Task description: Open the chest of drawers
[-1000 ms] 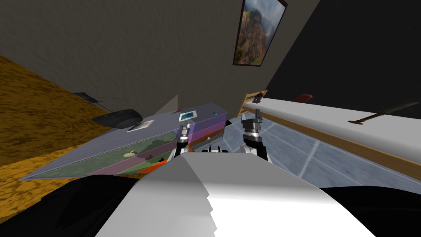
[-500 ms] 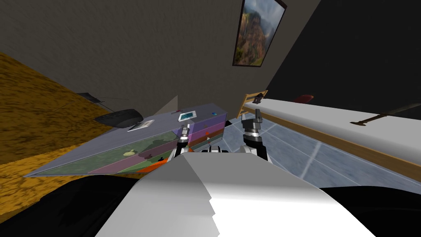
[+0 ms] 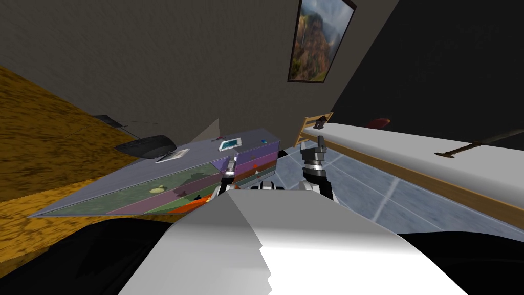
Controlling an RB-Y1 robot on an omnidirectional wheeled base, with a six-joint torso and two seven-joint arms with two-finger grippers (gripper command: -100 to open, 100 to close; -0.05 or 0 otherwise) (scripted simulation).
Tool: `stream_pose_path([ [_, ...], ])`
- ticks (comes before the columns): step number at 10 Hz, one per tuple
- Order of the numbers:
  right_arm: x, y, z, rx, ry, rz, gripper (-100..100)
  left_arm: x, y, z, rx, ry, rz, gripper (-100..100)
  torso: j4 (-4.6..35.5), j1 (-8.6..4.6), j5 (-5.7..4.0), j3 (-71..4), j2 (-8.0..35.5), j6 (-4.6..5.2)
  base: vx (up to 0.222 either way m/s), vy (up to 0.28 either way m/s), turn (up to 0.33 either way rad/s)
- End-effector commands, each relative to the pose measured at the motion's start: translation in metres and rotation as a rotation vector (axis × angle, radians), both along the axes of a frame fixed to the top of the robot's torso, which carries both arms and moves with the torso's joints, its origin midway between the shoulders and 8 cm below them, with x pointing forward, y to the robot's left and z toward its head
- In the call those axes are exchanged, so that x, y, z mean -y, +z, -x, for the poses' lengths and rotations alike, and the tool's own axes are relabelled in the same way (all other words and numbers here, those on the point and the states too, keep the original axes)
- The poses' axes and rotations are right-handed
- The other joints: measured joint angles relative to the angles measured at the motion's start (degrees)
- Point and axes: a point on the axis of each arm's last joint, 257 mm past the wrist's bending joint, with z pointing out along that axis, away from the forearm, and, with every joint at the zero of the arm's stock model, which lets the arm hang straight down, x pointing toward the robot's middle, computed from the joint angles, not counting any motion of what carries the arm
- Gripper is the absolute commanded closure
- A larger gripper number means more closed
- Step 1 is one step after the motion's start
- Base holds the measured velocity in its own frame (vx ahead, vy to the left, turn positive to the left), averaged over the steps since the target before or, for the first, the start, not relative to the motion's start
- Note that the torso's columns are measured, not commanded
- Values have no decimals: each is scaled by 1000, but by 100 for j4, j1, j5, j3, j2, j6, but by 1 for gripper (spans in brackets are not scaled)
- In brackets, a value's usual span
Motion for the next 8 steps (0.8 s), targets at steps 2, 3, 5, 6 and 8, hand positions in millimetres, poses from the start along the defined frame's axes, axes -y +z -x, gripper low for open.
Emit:
stream_pose_path([
  [2, 0, 0, 0, 0, 0, 0, 0, -6, -37, -4, -78, 25, 16, -100, 18, 3, -5, 18, 32, -7, 24, -110, 26],
  [3, 0, 0, 0, 0, 0, 0, 0, -9, -45, -4, -94, 33, 22, -100, 21, -4, -8, 24, 40, -9, 43, -107, 43],
  [5, 0, 0, 0, 0, 0, 0, 0, -12, -61, -5, -126, 50, 38, -100, 28, -3, -12, 28, 52, -19, 27, -107, 12],
  [6, 0, 0, 0, 0, 0, 0, 0, -13, -69, -5, -140, 58, 50, -100, 36, -3, -15, 42, 75, -23, 16, -107, 21],
  [8, 0, 0, 0, 0, 0, 0, 0, -12, -84, -5, -166, 77, 81, -100, 50, -13, -24, 61, 109, -38, 22, -99, 21],
])
